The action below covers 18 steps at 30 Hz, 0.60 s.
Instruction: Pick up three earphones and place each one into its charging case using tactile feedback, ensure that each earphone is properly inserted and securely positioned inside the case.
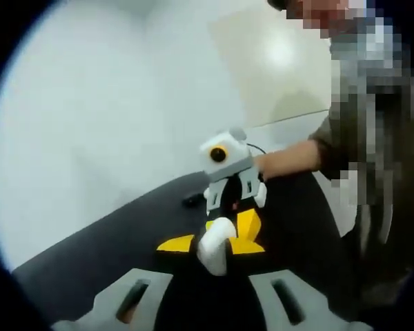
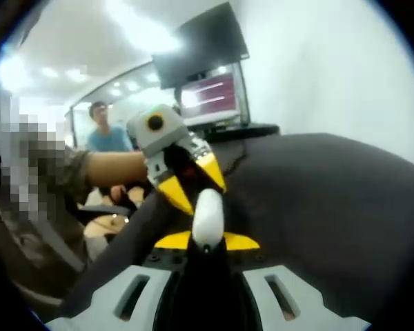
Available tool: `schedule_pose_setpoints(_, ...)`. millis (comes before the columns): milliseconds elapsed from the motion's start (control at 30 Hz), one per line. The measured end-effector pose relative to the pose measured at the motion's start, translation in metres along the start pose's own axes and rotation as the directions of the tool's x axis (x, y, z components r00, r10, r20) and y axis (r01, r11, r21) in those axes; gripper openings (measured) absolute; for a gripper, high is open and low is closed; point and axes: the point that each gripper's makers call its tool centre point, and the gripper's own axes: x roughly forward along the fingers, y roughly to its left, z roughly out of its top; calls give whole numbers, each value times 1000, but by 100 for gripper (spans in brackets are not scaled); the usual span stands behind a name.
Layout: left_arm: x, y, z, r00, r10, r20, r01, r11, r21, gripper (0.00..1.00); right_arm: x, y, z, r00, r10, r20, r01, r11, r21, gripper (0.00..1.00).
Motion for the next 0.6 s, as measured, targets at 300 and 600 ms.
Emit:
schedule_pose_setpoints(300, 2, 3, -3, 1000, 4, -7, -4, 998, -66, 17, 2, 1, 0, 1000, 3, -5, -3, 1000, -1, 18)
schedule_pose_setpoints(600, 8, 2, -27, 990, -19, -141, 8, 997, -73, 27, 4, -2, 1, 999, -33, -17, 32, 998, -62, 24)
